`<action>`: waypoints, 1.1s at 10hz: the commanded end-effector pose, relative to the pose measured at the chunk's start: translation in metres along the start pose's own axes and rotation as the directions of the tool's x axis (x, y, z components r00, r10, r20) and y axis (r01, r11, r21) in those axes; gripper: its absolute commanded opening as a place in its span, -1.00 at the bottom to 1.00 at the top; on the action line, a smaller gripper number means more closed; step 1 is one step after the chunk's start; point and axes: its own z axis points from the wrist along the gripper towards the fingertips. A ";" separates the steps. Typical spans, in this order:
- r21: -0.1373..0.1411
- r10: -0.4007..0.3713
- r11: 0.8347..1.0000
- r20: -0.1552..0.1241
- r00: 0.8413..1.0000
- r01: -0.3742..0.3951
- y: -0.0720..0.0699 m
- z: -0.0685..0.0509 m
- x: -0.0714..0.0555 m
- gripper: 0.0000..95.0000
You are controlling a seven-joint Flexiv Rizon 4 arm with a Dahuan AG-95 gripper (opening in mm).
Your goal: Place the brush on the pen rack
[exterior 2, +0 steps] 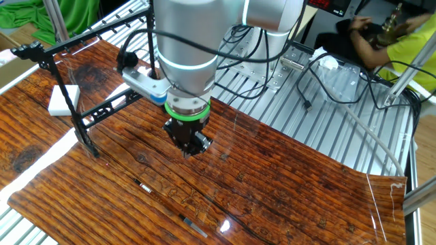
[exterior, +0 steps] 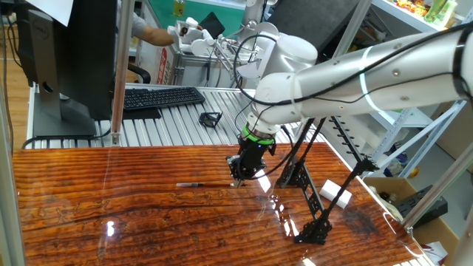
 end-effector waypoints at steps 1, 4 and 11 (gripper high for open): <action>0.000 0.006 1.000 0.005 1.000 -0.006 0.000 0.007 -0.004 -1.00; -0.004 0.037 0.999 0.005 0.999 -0.037 0.000 0.009 -0.017 -1.00; -0.004 0.059 0.998 0.000 0.998 -0.059 0.001 0.006 -0.035 -1.00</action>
